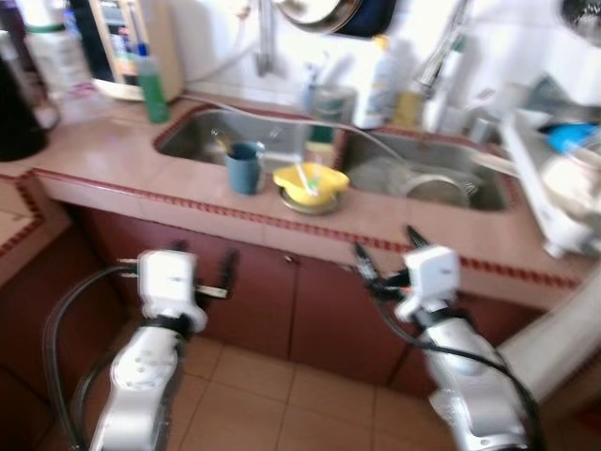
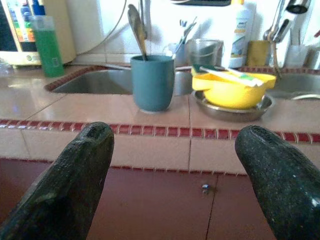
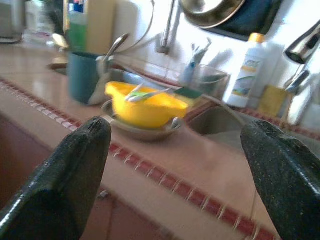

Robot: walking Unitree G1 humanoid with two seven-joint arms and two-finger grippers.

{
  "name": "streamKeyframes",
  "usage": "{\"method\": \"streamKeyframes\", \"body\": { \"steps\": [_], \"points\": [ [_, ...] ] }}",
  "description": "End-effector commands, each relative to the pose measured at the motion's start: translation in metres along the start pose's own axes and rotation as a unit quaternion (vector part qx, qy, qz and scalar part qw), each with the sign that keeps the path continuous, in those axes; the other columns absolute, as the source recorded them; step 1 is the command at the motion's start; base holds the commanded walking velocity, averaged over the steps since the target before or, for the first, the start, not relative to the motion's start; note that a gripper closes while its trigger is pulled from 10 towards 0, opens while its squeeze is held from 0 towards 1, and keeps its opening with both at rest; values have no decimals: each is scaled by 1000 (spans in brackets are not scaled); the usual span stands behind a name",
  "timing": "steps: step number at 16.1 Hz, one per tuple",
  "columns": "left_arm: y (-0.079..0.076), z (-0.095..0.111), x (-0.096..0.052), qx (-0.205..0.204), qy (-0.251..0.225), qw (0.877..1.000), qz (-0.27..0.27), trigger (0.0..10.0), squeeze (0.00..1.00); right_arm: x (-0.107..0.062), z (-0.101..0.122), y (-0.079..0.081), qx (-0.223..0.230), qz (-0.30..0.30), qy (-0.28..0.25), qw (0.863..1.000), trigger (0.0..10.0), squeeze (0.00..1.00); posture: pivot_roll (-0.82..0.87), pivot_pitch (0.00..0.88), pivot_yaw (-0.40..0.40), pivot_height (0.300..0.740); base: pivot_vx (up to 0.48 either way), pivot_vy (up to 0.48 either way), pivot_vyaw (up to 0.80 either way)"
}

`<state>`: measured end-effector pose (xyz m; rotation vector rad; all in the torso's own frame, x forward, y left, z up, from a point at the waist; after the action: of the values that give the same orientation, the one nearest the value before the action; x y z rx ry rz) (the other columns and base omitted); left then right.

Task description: Kitchen organization

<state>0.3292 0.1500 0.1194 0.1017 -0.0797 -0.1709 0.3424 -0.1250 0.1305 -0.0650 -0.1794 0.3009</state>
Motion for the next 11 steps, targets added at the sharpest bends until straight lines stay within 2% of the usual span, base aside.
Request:
{"method": "streamKeyframes", "body": {
  "steps": [1,11],
  "points": [
    [13,4,-2,11,-3,1000,16,10000,0,5,8,10,2,16,-15,1000,10000,0,-50,0,-35,740,307,0,0],
    [10,3,-4,13,-1,1000,14,10000,0,2,8,11,-1,20,-12,1000,10000,0,-53,0,-34,740,306,0,0]
  ]
}}
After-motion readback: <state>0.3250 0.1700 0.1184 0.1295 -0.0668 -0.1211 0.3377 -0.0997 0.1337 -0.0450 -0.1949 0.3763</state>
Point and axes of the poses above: a point about 5 cm out from each wrist's last joint towards the gripper, its own x axis pointing out of the wrist towards the gripper, its own z axis along the axis of the wrist's last joint, y = z × x, the point moved 6 cm from there along x, pointing out of the wrist towards the gripper, and after that the axes turned 4 degrees about x, right-handed, at the moved point
